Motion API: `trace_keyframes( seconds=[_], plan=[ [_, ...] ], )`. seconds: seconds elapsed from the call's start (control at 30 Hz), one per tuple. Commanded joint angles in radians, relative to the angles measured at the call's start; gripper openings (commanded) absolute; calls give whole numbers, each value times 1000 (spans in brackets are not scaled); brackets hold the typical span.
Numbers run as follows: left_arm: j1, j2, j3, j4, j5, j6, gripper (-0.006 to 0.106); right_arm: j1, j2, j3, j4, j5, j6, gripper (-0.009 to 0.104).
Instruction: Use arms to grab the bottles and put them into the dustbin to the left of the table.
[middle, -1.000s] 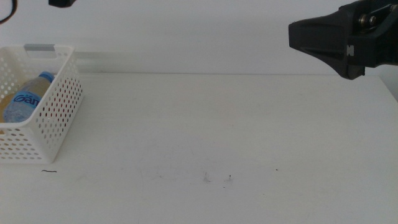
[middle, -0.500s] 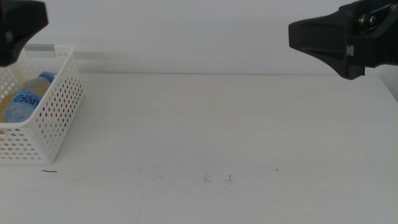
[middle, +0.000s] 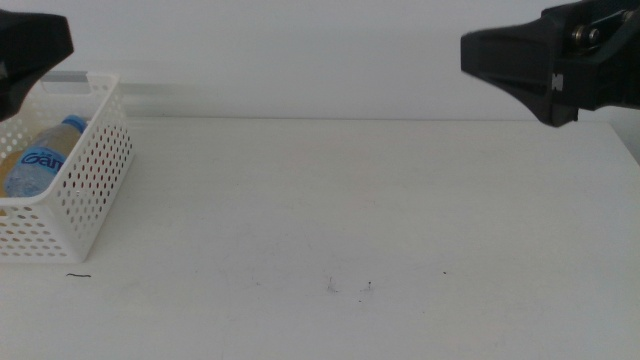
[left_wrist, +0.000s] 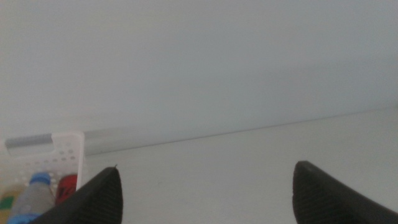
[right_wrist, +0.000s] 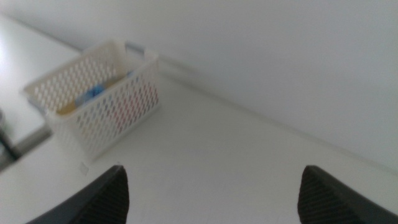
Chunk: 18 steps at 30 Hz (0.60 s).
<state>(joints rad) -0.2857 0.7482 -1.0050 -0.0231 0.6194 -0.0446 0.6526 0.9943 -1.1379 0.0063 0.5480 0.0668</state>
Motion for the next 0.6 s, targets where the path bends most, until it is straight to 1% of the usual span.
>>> trace_keyframes(
  seconds=[0.0, 0.07, 0.1, 0.17, 0.23, 0.33, 0.43, 0.57],
  plan=[
    [39, -29, 42, -57, -35, -10, 94, -50, -34, 70, 9, -135, -4, 90],
    [109, -85, 130, -119, -106, -10, 94, -135, -84, 164, 65, -260, -4, 90],
    [147, -121, 191, -128, -149, -10, 94, -191, -118, 224, 86, -302, -4, 90],
    [212, -195, 309, -121, -215, -10, 94, -296, -192, 360, 85, -353, -4, 90],
    [270, -278, 431, -81, -239, -10, 94, -412, -295, 509, 73, -410, -4, 90],
    [306, -397, 589, -75, -242, -10, 94, -553, -469, 697, 59, -441, -4, 90],
    [312, -529, 708, -79, -242, -10, 94, -634, -651, 848, 57, -439, -4, 90],
    [312, -666, 833, -72, -242, -10, 94, -658, -825, 999, 31, -435, -4, 90]
  ],
)
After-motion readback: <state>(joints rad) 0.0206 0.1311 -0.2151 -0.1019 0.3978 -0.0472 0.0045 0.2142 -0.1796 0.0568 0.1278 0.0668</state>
